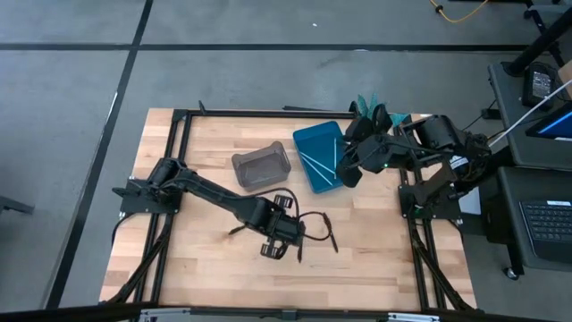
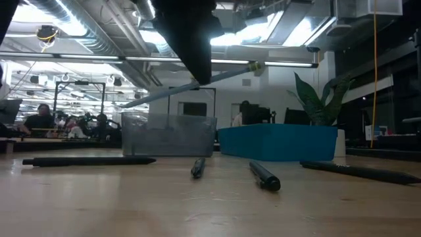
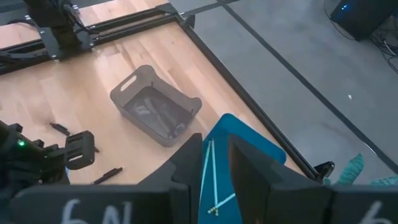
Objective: Sort pens & pencils
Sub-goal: Put the blue colored pencil into the blue bin
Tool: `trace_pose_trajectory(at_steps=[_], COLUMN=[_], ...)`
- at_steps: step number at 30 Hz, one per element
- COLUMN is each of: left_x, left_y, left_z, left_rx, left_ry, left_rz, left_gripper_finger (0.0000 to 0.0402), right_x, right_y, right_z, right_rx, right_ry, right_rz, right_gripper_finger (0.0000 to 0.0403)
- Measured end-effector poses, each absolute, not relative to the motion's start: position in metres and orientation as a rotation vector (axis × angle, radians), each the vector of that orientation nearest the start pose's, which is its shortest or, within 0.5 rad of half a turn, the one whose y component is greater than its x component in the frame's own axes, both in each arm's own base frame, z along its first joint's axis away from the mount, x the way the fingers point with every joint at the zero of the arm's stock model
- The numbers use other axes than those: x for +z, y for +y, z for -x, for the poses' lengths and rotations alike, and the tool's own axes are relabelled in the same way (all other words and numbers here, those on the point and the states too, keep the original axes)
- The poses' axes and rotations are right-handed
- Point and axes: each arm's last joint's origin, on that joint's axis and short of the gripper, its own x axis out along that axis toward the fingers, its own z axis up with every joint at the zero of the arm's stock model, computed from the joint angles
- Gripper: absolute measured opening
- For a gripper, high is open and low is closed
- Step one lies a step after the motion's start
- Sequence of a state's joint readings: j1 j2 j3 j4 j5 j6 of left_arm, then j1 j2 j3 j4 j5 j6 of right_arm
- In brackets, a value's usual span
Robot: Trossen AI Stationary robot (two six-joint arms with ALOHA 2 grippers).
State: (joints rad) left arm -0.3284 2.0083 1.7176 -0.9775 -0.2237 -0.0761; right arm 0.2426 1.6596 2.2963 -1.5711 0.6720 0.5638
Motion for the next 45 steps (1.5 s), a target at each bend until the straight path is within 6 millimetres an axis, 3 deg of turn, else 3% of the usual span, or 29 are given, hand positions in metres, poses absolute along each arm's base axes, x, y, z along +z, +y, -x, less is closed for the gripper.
trace_pose_trajectory(at_steps=[12,23,30,45], left_x=[0.256,0.249,0.225,0.215], left_y=[-0.106,-0.106,-0.101,-0.093], left_z=[-0.391,-0.389,-0.390,-0.390], left_rx=[-0.023,-0.058,-0.105,-0.113], left_ry=[1.193,1.219,1.224,1.225], left_rz=[-0.254,-0.302,-0.244,-0.264], left_gripper_finger=[0.0020,0.0002,0.0028,0.0089], right_x=[0.490,0.496,0.497,0.497], right_y=[0.034,0.034,0.034,0.034], right_z=[-0.253,-0.242,-0.241,-0.241], right_rx=[-0.646,-0.633,-0.628,-0.629], right_ry=[0.687,0.659,0.659,0.658], right_rz=[-0.128,-0.172,-0.178,-0.178], right_gripper_finger=[0.0078,0.0078,0.0078,0.0078])
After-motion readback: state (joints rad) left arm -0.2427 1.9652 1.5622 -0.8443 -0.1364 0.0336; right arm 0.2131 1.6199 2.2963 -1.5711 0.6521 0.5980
